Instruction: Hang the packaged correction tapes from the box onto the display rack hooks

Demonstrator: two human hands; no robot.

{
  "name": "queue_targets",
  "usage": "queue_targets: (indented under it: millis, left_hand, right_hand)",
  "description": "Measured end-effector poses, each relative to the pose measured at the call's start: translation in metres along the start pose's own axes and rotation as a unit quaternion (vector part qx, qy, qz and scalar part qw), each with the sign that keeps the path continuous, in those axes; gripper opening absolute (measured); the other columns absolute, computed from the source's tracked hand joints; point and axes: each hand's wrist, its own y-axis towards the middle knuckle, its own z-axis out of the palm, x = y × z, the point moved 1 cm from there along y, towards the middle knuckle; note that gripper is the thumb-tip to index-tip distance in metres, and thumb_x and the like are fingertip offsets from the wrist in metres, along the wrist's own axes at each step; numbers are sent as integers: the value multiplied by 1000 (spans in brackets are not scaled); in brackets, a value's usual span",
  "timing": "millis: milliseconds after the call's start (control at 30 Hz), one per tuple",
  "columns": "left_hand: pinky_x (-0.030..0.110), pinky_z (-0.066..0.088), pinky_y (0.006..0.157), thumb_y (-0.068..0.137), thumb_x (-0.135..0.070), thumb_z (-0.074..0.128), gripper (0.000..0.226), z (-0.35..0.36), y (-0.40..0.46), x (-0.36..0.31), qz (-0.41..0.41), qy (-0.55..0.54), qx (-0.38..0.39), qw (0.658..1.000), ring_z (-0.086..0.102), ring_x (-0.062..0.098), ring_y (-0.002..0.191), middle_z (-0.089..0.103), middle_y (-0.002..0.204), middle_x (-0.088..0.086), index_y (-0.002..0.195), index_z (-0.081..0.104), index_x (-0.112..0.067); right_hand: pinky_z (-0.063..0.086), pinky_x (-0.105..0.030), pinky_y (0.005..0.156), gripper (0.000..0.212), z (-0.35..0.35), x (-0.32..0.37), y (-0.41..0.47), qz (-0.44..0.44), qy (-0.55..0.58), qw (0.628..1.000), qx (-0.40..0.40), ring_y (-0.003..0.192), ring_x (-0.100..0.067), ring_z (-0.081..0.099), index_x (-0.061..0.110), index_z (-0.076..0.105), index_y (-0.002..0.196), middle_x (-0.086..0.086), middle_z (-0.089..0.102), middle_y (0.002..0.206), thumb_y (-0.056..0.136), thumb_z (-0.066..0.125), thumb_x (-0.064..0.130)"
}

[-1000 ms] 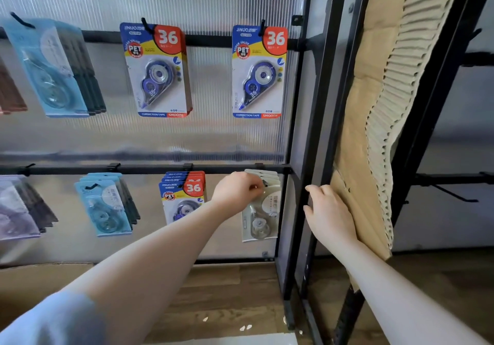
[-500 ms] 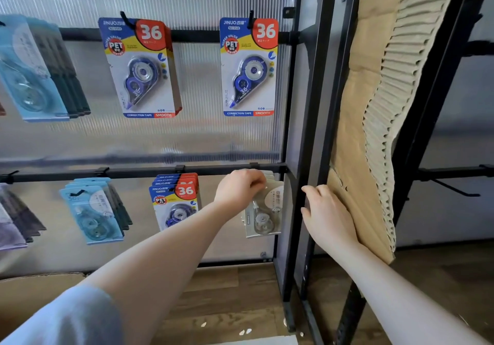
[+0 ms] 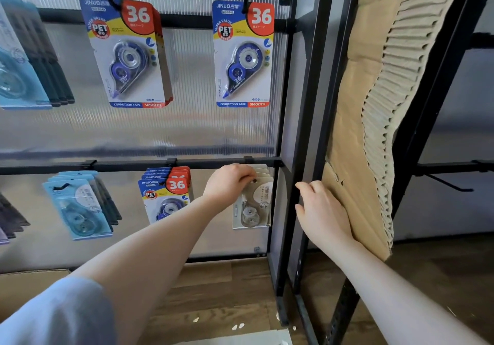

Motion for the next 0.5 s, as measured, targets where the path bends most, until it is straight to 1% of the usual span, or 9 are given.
queue_targets:
  millis: [133, 233, 300, 400, 500]
  left_hand:
    - [30, 46, 79, 96, -22, 46, 25, 3, 1, 1, 8, 10, -12, 1000, 57, 19, 99, 65, 112, 1, 109, 66, -17]
    - [24, 40, 72, 97, -24, 45, 26, 6, 4, 2, 4, 35, -26, 999, 56, 18, 99, 63, 112, 0, 112, 65, -19]
    - [25, 40, 70, 97, -25, 45, 26, 6, 4, 3, 2, 45, -41, 998, 55, 19, 97, 62, 110, 1, 113, 65, -20]
    - [29, 44, 70, 97, -25, 45, 26, 9, 0, 2, 3, 49, -64, 997, 54, 20, 98, 60, 109, 3, 114, 64, -20]
    - [28, 42, 72, 96, -28, 46, 28, 8, -7, 2, -9, 50, -71, 996, 51, 19, 103, 58, 113, 2, 118, 61, -19]
  right_hand:
    - [49, -22, 75, 38, 0, 0, 0, -1, -7, 1000, 4, 101, -15, 55, 19, 40, 133, -3, 47, 124, 96, 48, 23]
    - [49, -22, 75, 39, 0, 0, 1, -5, -10, 1000, 4, 101, -15, 55, 19, 40, 133, -3, 47, 124, 95, 48, 24]
    - [49, -22, 75, 40, 0, 0, 1, -7, -12, 1000, 6, 101, -15, 55, 19, 40, 134, -4, 47, 125, 95, 49, 24]
    - [48, -22, 76, 40, 1, -2, 0, -6, -14, 1000, 8, 103, -15, 54, 19, 39, 134, -4, 47, 125, 95, 49, 24]
    - [48, -24, 82, 42, 2, -2, -1, -2, -15, 1000, 13, 108, -17, 52, 19, 39, 136, -4, 47, 127, 95, 49, 24]
